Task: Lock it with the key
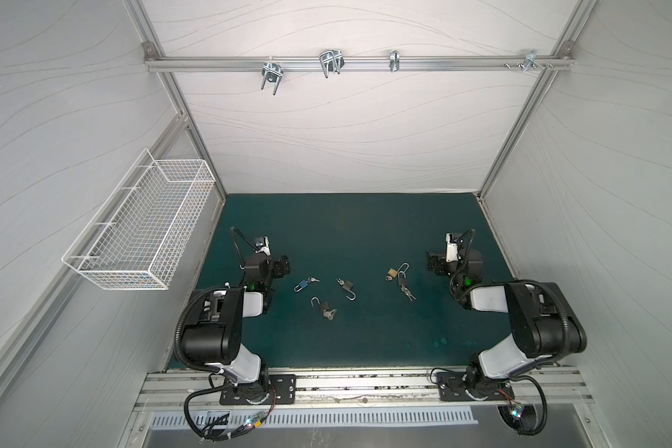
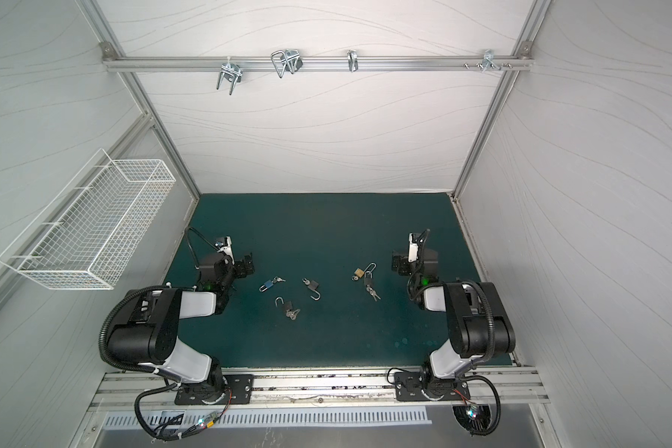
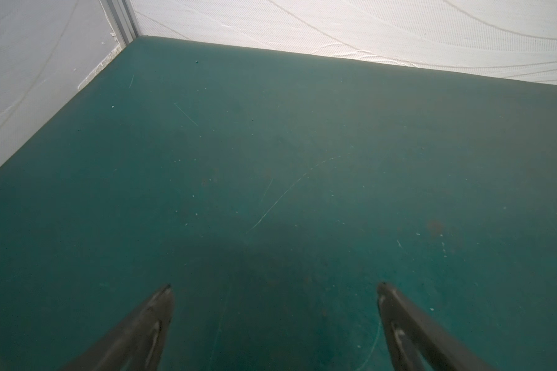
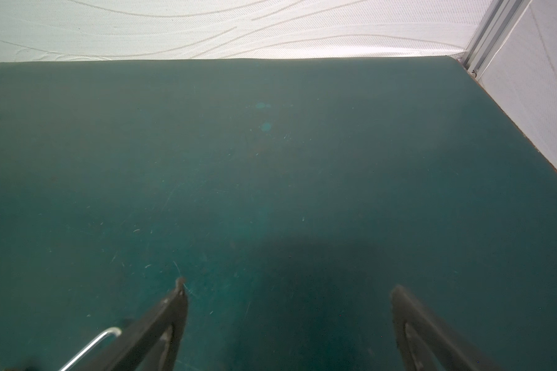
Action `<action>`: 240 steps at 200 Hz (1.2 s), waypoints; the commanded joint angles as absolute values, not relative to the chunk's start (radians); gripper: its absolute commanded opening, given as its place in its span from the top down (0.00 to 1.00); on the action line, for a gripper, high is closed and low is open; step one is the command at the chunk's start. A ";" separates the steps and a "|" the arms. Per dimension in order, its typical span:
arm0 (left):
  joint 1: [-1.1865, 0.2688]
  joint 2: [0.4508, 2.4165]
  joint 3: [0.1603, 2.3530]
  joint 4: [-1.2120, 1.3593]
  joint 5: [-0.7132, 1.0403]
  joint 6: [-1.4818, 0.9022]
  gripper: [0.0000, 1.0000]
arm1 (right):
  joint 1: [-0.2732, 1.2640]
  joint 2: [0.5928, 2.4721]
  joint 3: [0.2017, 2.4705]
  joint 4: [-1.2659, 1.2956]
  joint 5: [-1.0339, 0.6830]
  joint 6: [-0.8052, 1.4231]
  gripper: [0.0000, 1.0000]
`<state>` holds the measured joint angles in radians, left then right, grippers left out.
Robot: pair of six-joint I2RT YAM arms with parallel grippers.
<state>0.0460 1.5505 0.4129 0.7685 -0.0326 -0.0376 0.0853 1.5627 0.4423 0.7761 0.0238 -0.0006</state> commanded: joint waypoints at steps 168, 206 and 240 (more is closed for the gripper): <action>-0.239 1.077 0.752 -0.168 -0.489 -0.528 0.01 | 0.123 0.984 0.523 0.172 0.156 0.419 0.01; -0.256 1.093 0.821 -0.312 -0.249 -0.604 0.01 | 0.118 0.907 0.611 -0.106 0.162 0.593 0.01; -0.407 1.082 0.850 -0.404 -0.242 -0.612 0.01 | 0.114 0.885 0.620 -0.107 -0.057 0.585 0.01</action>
<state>-0.3069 1.0840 0.7948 -0.2749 -0.2890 -0.5518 0.1200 0.9077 0.6189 -0.0147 0.0917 0.5159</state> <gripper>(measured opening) 0.989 0.990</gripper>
